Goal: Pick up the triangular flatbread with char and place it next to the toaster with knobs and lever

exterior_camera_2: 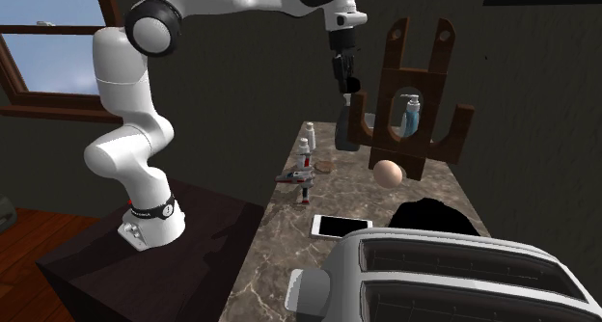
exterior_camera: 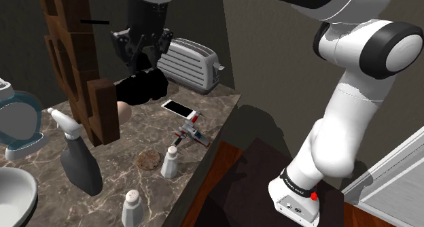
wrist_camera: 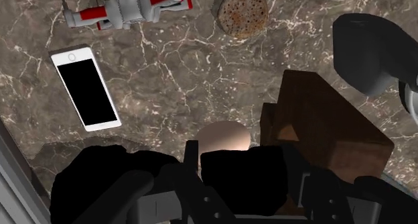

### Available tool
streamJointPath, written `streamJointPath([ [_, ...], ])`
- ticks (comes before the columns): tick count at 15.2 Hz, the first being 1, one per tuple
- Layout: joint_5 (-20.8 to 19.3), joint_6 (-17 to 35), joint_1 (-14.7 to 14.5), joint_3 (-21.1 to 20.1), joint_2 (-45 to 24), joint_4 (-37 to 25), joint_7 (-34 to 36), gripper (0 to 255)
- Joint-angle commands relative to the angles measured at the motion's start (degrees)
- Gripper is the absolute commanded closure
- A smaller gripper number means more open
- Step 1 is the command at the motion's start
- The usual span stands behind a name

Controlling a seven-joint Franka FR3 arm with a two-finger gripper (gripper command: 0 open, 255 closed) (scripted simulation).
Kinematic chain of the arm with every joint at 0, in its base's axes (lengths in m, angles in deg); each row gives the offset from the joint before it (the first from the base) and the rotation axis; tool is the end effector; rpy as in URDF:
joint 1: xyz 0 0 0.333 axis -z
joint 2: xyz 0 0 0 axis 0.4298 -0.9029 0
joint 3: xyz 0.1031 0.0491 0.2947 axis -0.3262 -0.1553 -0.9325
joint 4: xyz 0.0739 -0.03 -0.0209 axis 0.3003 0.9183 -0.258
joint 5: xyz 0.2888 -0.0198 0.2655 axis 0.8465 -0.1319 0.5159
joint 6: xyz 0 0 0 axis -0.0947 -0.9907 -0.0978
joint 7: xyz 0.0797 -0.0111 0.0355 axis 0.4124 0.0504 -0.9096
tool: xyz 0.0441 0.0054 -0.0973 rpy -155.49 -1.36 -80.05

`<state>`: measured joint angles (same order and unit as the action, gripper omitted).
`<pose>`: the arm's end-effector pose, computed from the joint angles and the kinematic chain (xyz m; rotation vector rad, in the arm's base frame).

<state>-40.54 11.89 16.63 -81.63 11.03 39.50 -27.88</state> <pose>0.4736 0.3841 0.6141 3.0520 -0.0075 0.2794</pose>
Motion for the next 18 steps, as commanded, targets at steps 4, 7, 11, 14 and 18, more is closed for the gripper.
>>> streamJointPath([
  [4, 6.8, 4.4, 6.3, 3.1, 10.4, 11.3, -8.4, 255],
  [7, 9.9, 6.2, 8.7, 5.8, 15.4, 16.6, -13.6, 255],
  [11, 12.8, 7.9, 10.8, 10.0, 20.8, 22.2, -20.3, 255],
  [14, 14.2, 8.8, 12.2, 13.1, 24.0, 25.7, -25.2, 255],
  [18, 15.1, 9.7, 13.8, 17.4, 27.2, 29.3, -31.3, 255],
])
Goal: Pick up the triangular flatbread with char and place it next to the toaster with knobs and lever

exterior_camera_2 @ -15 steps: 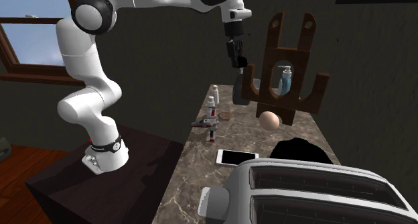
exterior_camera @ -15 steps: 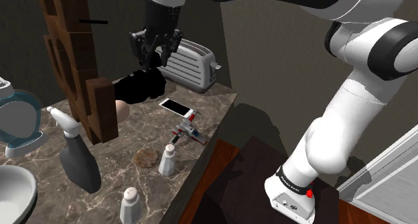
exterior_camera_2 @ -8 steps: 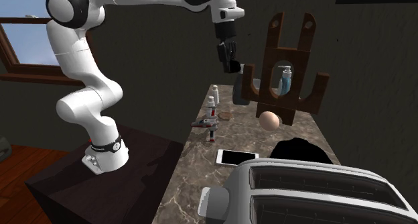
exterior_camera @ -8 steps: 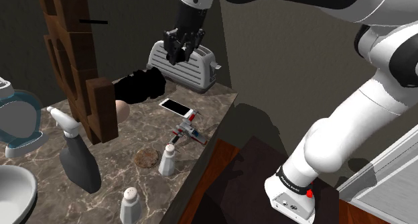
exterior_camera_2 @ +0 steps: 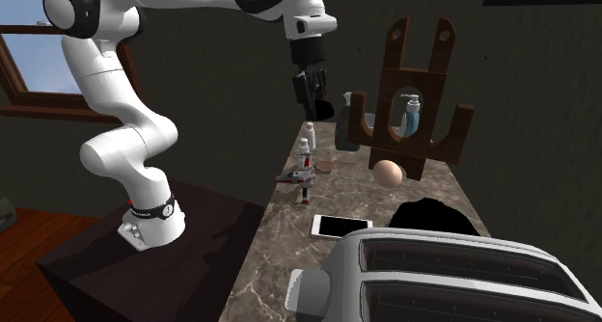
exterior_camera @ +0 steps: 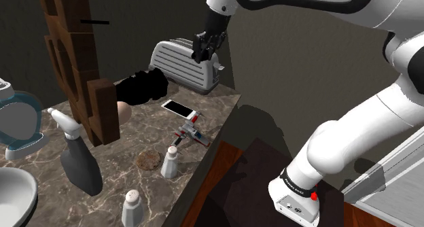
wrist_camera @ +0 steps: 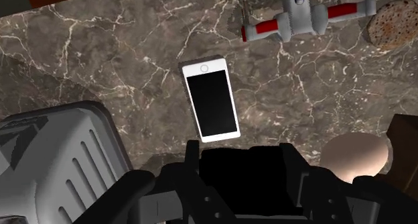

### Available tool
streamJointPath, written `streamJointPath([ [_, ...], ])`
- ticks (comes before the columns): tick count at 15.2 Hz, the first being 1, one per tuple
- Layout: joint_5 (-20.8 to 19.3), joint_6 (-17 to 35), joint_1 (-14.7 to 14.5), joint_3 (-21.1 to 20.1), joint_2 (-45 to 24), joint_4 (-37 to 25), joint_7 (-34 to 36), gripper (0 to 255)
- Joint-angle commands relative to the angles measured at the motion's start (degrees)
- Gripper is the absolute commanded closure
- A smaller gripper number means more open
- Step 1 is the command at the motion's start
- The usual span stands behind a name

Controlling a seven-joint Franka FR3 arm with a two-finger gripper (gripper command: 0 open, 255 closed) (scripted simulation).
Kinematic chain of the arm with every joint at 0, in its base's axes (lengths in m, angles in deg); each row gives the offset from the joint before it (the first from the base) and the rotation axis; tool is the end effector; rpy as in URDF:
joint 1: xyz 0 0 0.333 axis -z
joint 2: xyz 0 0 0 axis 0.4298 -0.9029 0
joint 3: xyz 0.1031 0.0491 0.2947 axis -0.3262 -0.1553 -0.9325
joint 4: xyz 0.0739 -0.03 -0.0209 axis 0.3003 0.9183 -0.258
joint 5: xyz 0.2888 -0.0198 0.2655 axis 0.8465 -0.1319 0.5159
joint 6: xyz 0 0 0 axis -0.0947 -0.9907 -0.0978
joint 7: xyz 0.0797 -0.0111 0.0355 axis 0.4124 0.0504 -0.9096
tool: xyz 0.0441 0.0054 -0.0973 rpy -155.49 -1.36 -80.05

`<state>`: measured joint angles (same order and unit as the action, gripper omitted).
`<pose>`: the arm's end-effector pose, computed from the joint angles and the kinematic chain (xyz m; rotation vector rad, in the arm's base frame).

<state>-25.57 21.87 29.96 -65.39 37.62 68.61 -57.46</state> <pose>0.4668 0.1469 0.6108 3.0522 -0.0102 0.2785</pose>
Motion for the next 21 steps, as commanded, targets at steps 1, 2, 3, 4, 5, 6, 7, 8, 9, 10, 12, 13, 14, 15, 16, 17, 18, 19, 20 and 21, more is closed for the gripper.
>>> streamJointPath([
  [1, 0.3, -0.1, 0.9, 2.2, 1.3, 0.9, -3.2, 255],
  [2, 0.4, 0.1, 1.3, 3.2, 1.8, 1.6, -4.7, 255],
  [3, 0.4, 0.3, 1.7, 4.3, 2.3, 2.2, -6.2, 255],
  [4, 0.5, 0.4, 2.1, 5.3, 2.8, 2.7, -7.7, 255],
  [5, 0.5, 0.6, 2.6, 6.4, 3.1, 3.2, -9.1, 255],
  [6, 0.4, 0.7, 3.0, 7.4, 3.5, 3.6, -10.6, 255],
  [7, 0.4, 0.9, 3.4, 8.4, 3.7, 3.9, -12.0, 255],
  [8, 0.3, 1.0, 3.9, 9.5, 3.9, 4.2, -13.5, 255],
  [9, 0.3, 1.2, 4.3, 10.5, 4.0, 4.4, -14.9, 255],
  [10, 0.2, 1.3, 4.8, 11.5, 4.1, 4.5, -16.3, 255],
  [12, 0.0, 1.6, 5.7, 13.5, 4.0, 4.6, -19.1, 255],
  [13, -0.1, 1.7, 6.2, 14.5, 3.9, 4.6, -20.5, 255],
  [14, -0.2, 1.8, 6.6, 15.5, 3.7, 4.5, -21.9, 255],
  [15, -0.3, 1.9, 7.1, 16.5, 3.5, 4.3, -23.3, 255],
  [16, -0.4, 2.0, 7.5, 17.4, 3.2, 4.0, -24.6, 255],
  [17, -0.4, 2.8, 7.5, 17.4, 3.3, 4.9, -24.6, 255],
  [18, -0.4, 3.6, 7.5, 17.4, 3.4, 5.8, -24.6, 255],
  [19, -0.4, 4.3, 7.5, 17.4, 3.5, 6.6, -24.6, 255],
  [20, -0.4, 5.1, 7.5, 17.4, 3.5, 7.4, -24.5, 255],
  [21, -0.4, 5.9, 7.5, 17.4, 3.6, 8.3, -24.5, 255],
])
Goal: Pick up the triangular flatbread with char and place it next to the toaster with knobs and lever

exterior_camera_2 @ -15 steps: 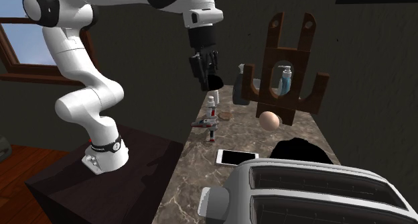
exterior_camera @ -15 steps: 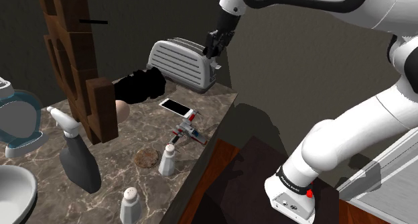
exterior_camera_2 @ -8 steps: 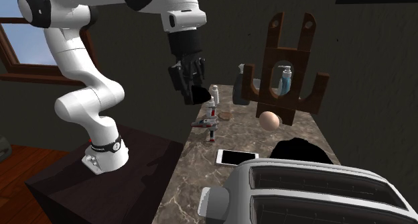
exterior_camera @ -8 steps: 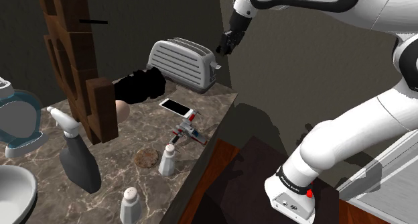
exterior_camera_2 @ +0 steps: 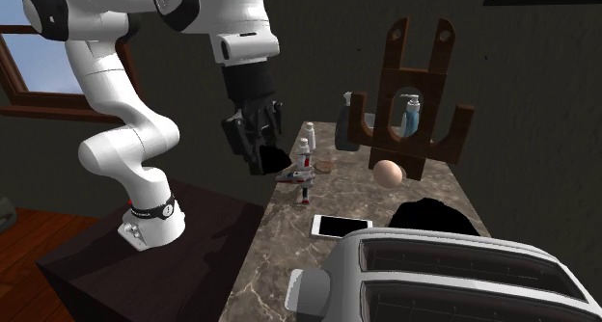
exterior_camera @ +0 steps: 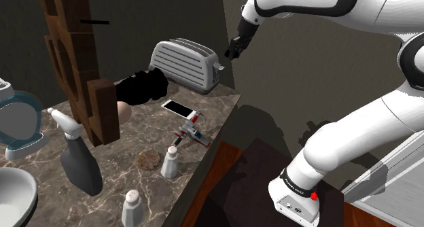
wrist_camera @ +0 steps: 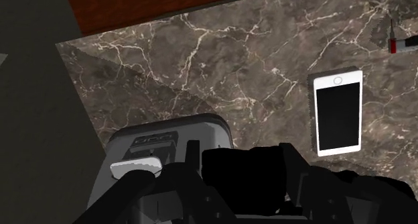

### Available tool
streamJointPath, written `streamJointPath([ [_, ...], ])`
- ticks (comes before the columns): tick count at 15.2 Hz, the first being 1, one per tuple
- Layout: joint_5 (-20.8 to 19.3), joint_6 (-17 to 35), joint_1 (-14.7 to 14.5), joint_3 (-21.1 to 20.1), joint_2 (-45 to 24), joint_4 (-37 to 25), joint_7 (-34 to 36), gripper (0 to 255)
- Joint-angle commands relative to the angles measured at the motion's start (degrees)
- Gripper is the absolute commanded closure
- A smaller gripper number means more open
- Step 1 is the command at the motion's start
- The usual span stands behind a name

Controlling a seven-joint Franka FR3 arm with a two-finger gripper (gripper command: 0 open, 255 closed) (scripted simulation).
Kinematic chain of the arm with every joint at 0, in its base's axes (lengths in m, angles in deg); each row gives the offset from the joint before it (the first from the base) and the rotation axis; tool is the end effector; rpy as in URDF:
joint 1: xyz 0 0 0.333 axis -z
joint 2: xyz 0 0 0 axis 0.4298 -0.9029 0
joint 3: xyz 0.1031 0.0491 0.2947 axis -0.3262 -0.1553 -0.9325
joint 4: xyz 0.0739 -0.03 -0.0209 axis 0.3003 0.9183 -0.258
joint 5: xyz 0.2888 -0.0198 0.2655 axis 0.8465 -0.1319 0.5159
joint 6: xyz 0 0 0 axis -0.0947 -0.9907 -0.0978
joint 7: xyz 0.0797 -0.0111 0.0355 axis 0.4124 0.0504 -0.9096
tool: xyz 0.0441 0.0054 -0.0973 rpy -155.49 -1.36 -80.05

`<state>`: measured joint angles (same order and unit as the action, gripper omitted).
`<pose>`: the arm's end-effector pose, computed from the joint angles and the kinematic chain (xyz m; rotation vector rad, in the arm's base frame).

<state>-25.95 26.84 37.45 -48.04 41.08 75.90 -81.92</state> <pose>0.4624 -0.0771 0.5944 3.0525 -0.0084 0.2783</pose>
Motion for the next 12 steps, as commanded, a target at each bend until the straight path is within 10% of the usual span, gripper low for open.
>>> streamJointPath([
  [1, 0.0, 1.7, 0.0, 0.0, 0.1, 1.8, 0.0, 255],
  [12, -0.2, 10.2, 0.0, 0.0, -0.3, 9.9, 0.4, 255],
])
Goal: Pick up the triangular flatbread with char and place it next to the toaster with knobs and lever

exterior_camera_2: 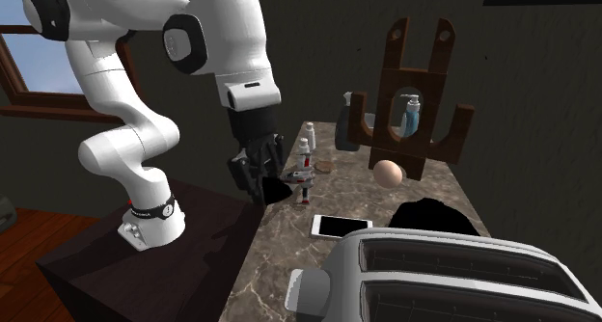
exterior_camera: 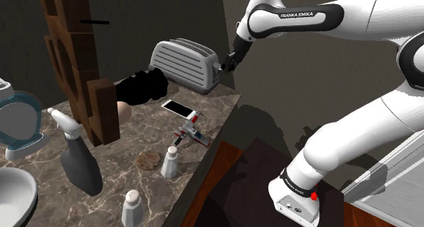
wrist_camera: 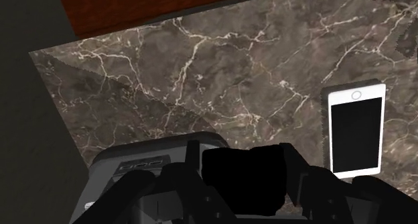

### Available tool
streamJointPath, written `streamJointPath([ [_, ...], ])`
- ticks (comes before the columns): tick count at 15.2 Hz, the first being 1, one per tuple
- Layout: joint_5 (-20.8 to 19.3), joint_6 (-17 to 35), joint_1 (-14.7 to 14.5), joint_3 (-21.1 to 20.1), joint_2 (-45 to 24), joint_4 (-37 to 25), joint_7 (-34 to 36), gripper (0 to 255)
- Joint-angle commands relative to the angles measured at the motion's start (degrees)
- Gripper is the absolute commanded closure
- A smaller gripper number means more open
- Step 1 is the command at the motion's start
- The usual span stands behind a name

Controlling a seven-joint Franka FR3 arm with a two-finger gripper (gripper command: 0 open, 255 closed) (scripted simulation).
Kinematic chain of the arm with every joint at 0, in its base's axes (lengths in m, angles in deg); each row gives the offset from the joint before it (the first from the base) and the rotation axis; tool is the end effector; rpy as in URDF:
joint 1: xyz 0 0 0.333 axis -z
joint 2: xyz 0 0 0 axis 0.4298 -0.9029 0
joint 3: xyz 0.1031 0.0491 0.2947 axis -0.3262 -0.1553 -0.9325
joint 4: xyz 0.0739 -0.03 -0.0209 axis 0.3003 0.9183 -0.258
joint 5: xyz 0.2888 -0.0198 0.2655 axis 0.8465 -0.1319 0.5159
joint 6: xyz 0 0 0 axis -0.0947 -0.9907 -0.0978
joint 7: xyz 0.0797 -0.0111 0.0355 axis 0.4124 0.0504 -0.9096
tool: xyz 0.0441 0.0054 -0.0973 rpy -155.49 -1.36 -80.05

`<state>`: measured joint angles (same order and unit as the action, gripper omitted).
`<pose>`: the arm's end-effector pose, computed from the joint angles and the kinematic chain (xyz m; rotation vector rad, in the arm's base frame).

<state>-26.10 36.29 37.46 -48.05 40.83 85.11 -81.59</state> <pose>0.4625 -0.0776 0.5297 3.0525 -0.0077 0.2781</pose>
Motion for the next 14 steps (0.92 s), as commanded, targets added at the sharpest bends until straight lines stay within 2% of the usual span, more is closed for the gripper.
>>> streamJointPath([
  [1, 0.0, 1.5, 0.0, 0.0, -0.1, 1.3, 0.1, 255],
  [14, -0.4, 11.9, 0.1, -0.1, -2.9, 9.0, 0.7, 255],
])
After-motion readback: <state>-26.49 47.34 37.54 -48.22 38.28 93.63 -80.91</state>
